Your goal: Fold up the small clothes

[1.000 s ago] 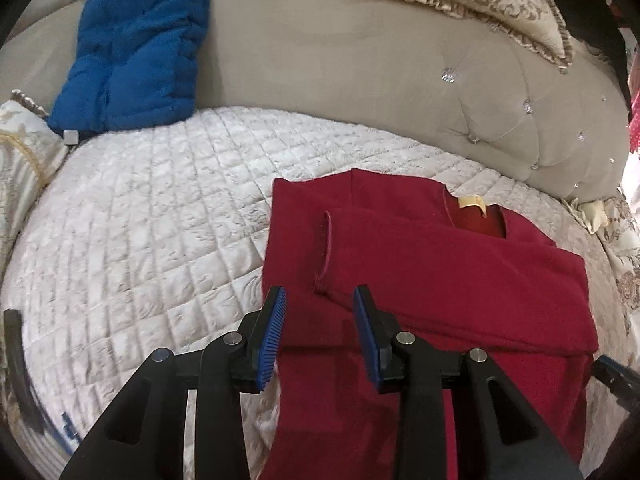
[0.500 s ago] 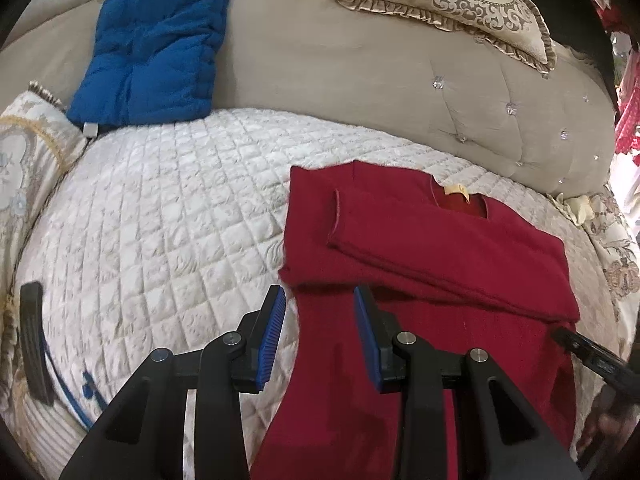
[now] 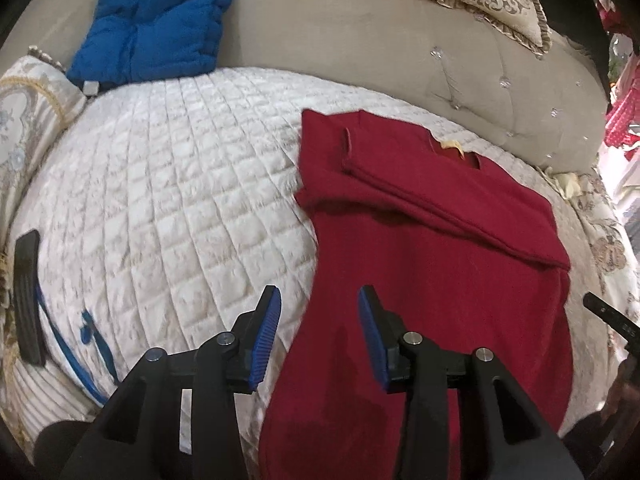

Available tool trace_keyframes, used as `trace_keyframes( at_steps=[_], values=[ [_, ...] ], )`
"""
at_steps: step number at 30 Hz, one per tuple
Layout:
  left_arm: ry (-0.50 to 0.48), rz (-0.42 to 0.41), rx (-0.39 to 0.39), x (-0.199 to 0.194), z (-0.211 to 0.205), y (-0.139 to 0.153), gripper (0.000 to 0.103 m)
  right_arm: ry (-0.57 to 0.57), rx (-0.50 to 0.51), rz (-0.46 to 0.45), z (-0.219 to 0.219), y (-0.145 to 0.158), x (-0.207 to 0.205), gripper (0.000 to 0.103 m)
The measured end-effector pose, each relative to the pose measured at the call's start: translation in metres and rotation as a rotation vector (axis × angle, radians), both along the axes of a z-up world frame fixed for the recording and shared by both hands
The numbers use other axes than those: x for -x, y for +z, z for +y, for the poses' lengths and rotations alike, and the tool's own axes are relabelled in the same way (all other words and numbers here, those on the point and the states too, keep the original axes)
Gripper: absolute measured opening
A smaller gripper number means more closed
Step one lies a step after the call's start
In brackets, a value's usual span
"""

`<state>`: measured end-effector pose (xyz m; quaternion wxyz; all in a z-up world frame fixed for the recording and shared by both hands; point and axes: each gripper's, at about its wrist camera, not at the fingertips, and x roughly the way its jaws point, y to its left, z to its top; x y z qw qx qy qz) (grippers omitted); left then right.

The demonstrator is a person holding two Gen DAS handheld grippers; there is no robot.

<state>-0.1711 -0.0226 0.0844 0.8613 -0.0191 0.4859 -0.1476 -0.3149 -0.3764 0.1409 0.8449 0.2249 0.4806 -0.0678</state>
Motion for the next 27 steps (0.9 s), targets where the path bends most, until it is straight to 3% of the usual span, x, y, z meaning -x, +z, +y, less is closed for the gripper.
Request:
trace_keyframes(
  at_steps=[2, 4, 6, 10, 16, 19, 27],
  values=[
    [-0.019, 0.019, 0.007, 0.006, 0.000, -0.003, 0.020, 0.037, -0.055, -0.005, 0.002, 0.008, 0.018, 0.018],
    [-0.037, 0.039, 0.007, 0.013, 0.000, -0.006, 0.020, 0.094, -0.099, 0.004, 0.009, 0.012, 0.039, 0.051],
    [-0.056, 0.058, 0.011, 0.019, -0.001, -0.008, 0.020, 0.135, -0.087, 0.022, 0.020, 0.013, 0.057, 0.064],
    [-0.073, 0.082, -0.028, 0.032, 0.001, -0.011, 0.020, 0.226, -0.136, 0.094, 0.050, -0.002, 0.089, 0.065],
    [-0.124, 0.163, -0.142, 0.048, 0.000, -0.025, 0.020, 0.227, -0.226, 0.220, 0.064, -0.036, 0.116, 0.066],
    [-0.167, 0.197, -0.213, 0.056, 0.000, -0.033, 0.020, 0.232, -0.268, 0.232, 0.070, -0.043, 0.126, 0.071],
    [-0.217, 0.377, -0.274, 0.072, 0.010, -0.056, 0.020, 0.269, -0.299, 0.263, 0.082, -0.051, 0.123, 0.082]
  ],
)
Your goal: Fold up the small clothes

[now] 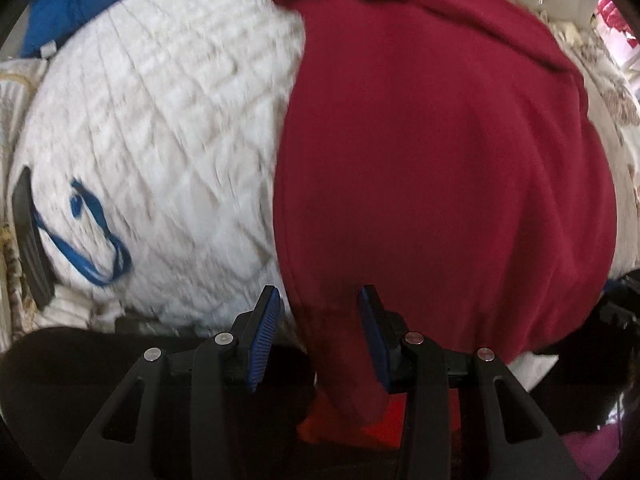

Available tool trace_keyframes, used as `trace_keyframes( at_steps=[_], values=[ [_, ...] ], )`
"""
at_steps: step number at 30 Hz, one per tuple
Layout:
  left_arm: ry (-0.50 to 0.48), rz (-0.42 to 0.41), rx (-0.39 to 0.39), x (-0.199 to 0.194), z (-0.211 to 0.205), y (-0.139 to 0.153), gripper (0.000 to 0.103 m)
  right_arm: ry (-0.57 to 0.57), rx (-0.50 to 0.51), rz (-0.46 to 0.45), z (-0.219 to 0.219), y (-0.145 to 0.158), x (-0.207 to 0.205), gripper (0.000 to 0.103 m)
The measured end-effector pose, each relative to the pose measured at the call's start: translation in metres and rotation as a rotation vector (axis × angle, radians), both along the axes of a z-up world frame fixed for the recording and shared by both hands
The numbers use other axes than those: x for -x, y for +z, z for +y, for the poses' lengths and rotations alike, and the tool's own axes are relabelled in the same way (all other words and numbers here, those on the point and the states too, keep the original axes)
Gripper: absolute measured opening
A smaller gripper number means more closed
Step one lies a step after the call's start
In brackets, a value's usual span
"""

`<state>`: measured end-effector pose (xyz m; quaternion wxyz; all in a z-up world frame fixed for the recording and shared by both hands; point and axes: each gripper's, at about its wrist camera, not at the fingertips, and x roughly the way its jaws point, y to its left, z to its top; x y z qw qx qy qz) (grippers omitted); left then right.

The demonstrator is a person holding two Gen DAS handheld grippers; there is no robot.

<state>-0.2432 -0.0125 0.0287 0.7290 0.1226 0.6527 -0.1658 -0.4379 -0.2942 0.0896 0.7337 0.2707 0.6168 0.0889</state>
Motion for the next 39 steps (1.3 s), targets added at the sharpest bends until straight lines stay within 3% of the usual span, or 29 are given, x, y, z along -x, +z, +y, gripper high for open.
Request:
trace_keyframes(
  at_steps=[6, 10, 13, 17, 22, 26, 30, 32, 36, 39],
  values=[
    [-0.053, 0.028, -0.058, 0.012, -0.009, -0.014, 0.020, 0.033, -0.038, 0.024, 0.012, -0.006, -0.007, 0.082],
    [-0.064, 0.033, -0.063, 0.014, -0.013, -0.017, 0.020, 0.057, -0.004, 0.019, 0.018, -0.005, -0.007, 0.079],
    [-0.064, 0.027, -0.058, 0.015, -0.014, -0.017, 0.020, 0.077, 0.040, 0.020, 0.021, -0.004, -0.007, 0.062],
    [-0.072, 0.013, -0.062, 0.017, -0.017, -0.019, 0.020, 0.081, 0.049, 0.023, 0.022, -0.003, -0.011, 0.054],
    [-0.081, 0.011, -0.058, 0.018, -0.017, -0.022, 0.019, 0.102, 0.066, -0.009, 0.024, 0.000, -0.010, 0.028],
    [-0.089, 0.015, -0.054, 0.016, -0.017, -0.025, 0.018, 0.137, 0.080, -0.039, 0.028, 0.006, -0.011, 0.016],
    [-0.100, 0.017, -0.008, 0.015, -0.017, -0.023, 0.001, 0.126, 0.055, -0.061, 0.029, 0.013, -0.013, 0.015],
    [-0.091, 0.016, 0.037, 0.014, -0.013, -0.018, 0.000, 0.111, 0.011, -0.088, 0.024, 0.018, -0.012, 0.013],
    [-0.028, 0.053, 0.212, 0.006, 0.005, 0.001, 0.000, 0.071, -0.093, -0.165, 0.013, 0.036, -0.015, 0.012],
    [0.005, 0.037, 0.301, -0.002, 0.016, 0.021, 0.000, 0.032, -0.138, -0.225, 0.000, 0.054, -0.021, 0.012]
  ],
)
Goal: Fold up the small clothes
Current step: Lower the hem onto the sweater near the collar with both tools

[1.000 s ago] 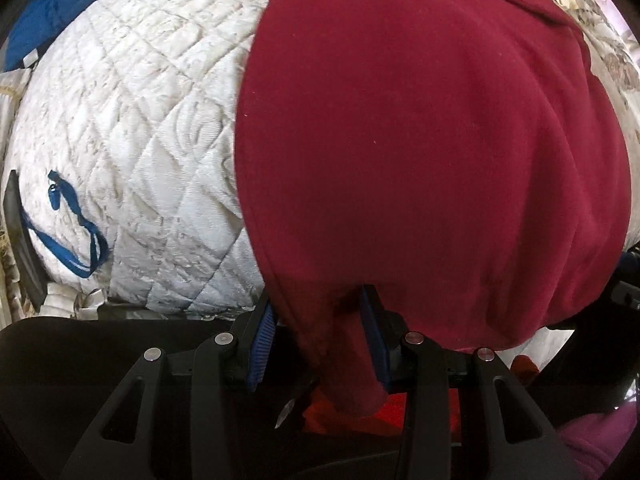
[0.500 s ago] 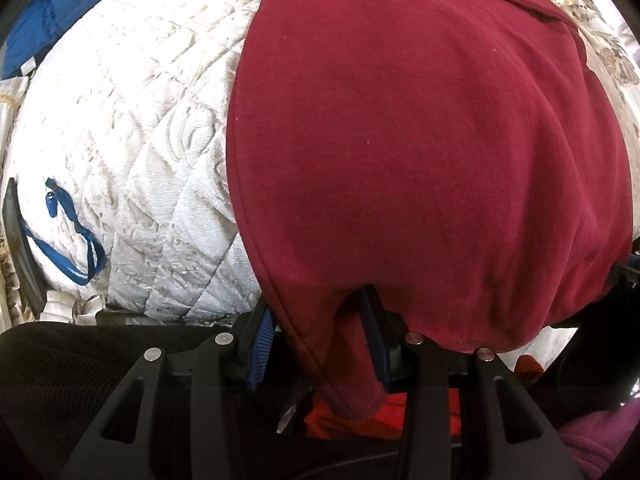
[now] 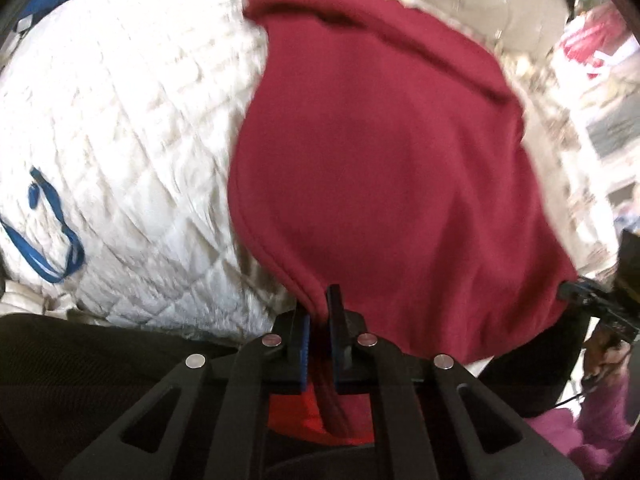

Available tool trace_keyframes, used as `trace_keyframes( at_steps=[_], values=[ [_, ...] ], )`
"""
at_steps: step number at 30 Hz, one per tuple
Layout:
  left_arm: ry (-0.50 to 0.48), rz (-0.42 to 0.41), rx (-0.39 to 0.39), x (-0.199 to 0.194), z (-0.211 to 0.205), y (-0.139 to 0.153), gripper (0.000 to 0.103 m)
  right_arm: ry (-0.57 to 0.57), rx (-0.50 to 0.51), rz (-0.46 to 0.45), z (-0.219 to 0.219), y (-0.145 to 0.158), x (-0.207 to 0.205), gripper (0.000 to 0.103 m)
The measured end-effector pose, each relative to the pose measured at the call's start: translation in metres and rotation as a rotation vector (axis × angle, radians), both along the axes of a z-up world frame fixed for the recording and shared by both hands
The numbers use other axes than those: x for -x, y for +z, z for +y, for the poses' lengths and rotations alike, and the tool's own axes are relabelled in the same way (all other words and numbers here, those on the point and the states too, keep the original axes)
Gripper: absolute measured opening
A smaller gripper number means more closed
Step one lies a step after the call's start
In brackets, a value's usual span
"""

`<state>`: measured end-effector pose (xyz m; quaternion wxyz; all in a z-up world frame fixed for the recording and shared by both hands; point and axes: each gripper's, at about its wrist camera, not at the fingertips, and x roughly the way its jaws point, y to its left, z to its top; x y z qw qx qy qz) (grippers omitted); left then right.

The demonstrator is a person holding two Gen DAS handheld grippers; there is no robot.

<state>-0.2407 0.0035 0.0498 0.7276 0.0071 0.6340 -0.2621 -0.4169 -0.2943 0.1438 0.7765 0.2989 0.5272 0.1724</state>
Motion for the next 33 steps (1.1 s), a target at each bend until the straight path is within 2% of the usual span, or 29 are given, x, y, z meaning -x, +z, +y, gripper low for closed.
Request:
trace_keyframes(
  at_steps=[3, 7, 12, 17, 21, 27, 30, 31, 33],
  values=[
    [0.036, -0.038, 0.067, -0.012, 0.007, 0.022, 0.000, -0.051, -0.041, -0.049, -0.014, 0.013, -0.011, 0.012],
    [0.087, -0.094, 0.165, -0.039, 0.010, 0.051, 0.000, -0.127, -0.038, -0.138, -0.039, 0.036, -0.028, 0.010],
    [0.142, -0.186, 0.238, -0.084, 0.001, 0.079, 0.000, -0.247, -0.029, -0.218, -0.073, 0.053, -0.062, 0.010],
    [0.223, -0.259, 0.284, -0.141, -0.027, 0.096, 0.000, -0.350, 0.008, -0.240, -0.101, 0.051, -0.114, 0.009],
    [0.294, -0.257, 0.294, -0.190, -0.047, 0.086, 0.000, -0.402, 0.050, -0.214, -0.121, 0.036, -0.163, 0.008],
    [0.354, -0.207, 0.320, -0.244, -0.060, 0.045, 0.000, -0.439, 0.089, -0.150, -0.139, -0.001, -0.231, 0.008],
    [0.365, -0.180, 0.362, -0.258, -0.057, 0.033, 0.000, -0.469, 0.109, -0.075, -0.151, -0.022, -0.250, 0.019],
    [0.363, -0.170, 0.374, -0.261, -0.055, 0.032, 0.000, -0.489, 0.096, -0.083, -0.157, -0.021, -0.249, 0.029],
    [0.361, -0.164, 0.397, -0.264, -0.050, 0.034, 0.002, -0.552, 0.080, -0.160, -0.165, -0.010, -0.231, 0.049]
  ],
)
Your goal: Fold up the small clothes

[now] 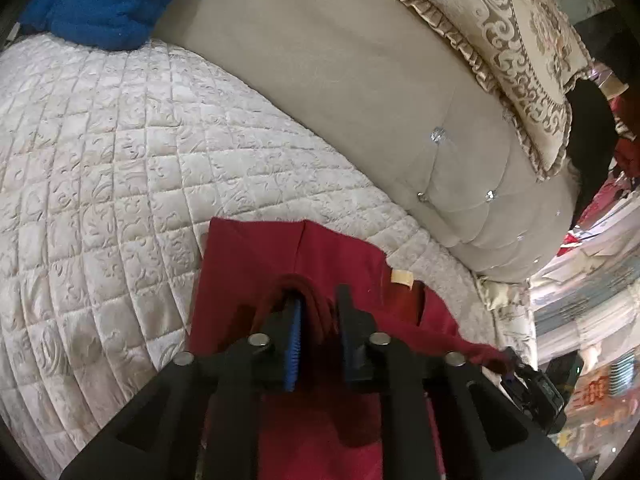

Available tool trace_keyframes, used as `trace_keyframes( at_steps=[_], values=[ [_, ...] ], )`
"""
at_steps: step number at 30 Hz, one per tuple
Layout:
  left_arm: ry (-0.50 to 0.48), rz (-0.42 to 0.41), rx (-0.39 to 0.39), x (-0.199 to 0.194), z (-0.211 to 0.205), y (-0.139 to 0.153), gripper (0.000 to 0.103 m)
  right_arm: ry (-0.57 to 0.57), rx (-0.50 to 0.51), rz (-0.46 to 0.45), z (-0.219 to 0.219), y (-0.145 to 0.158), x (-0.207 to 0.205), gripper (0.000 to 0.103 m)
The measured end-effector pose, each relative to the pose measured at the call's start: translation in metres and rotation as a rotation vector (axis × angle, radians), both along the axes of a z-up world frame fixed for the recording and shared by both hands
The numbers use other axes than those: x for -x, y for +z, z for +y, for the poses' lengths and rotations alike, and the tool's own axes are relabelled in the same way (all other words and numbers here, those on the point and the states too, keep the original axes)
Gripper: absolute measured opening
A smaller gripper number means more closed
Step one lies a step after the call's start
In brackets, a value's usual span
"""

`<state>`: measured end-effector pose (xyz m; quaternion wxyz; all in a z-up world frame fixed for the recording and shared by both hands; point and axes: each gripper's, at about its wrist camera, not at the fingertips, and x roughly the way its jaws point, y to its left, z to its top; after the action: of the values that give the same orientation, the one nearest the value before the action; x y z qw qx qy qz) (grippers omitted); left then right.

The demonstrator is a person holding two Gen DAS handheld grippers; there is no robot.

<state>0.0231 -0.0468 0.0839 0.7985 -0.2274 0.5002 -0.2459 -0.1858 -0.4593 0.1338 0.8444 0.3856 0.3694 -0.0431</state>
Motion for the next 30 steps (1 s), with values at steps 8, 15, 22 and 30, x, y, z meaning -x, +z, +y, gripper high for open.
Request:
trace_keyframes(
  at_steps=[8, 15, 22, 30],
  values=[
    [0.070, -0.107, -0.031, 0.009, 0.011, 0.020, 0.022, 0.228, 0.138, 0.034, 0.053, 0.009, 0.004, 0.055],
    [0.028, -0.029, -0.174, 0.002, -0.005, -0.008, 0.022, 0.147, 0.232, 0.224, 0.044, -0.046, -0.076, 0.046],
    [0.029, -0.045, -0.214, 0.005, 0.001, -0.010, 0.022, 0.032, 0.340, 0.123, 0.036, 0.002, -0.039, 0.081],
    [0.036, -0.052, -0.245, 0.006, 0.001, -0.011, 0.022, 0.130, 0.369, 0.231, 0.036, -0.021, -0.063, 0.007]
  ],
)
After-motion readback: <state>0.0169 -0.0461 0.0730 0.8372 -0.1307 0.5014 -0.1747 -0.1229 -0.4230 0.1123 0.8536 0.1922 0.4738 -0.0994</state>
